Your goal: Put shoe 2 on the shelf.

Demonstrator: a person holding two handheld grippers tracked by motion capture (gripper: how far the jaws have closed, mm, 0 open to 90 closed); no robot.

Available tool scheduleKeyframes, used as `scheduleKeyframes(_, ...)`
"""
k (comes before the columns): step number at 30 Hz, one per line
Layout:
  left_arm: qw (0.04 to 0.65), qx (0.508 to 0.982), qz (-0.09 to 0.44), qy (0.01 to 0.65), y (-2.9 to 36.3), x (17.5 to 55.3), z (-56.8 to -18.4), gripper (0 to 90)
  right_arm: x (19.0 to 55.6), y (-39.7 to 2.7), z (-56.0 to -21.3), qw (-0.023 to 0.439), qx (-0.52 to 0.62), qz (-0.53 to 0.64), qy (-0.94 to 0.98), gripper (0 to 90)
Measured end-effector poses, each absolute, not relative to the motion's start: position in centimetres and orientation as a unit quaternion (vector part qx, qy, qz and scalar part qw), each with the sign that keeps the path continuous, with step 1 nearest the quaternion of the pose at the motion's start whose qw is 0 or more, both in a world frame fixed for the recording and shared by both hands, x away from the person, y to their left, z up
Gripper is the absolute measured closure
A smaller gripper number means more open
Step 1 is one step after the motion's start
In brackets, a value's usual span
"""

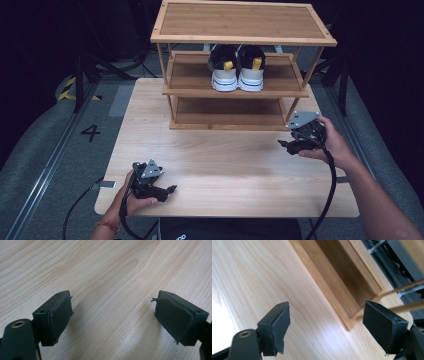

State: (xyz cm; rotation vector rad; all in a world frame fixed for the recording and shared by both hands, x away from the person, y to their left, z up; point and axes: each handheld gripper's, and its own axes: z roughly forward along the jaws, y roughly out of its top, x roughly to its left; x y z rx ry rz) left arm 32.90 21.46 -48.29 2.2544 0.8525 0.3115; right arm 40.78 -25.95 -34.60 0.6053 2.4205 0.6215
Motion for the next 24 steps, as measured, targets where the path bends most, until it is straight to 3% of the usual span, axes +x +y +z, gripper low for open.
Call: scheduleKeyframes(24, 0.348, 0.869, 0.121, 0.331, 21.4, 32.9, -48.3, 14.9, 37.2, -30.9, -42.0, 0.251, 0.279, 0.241, 0.895, 20.8)
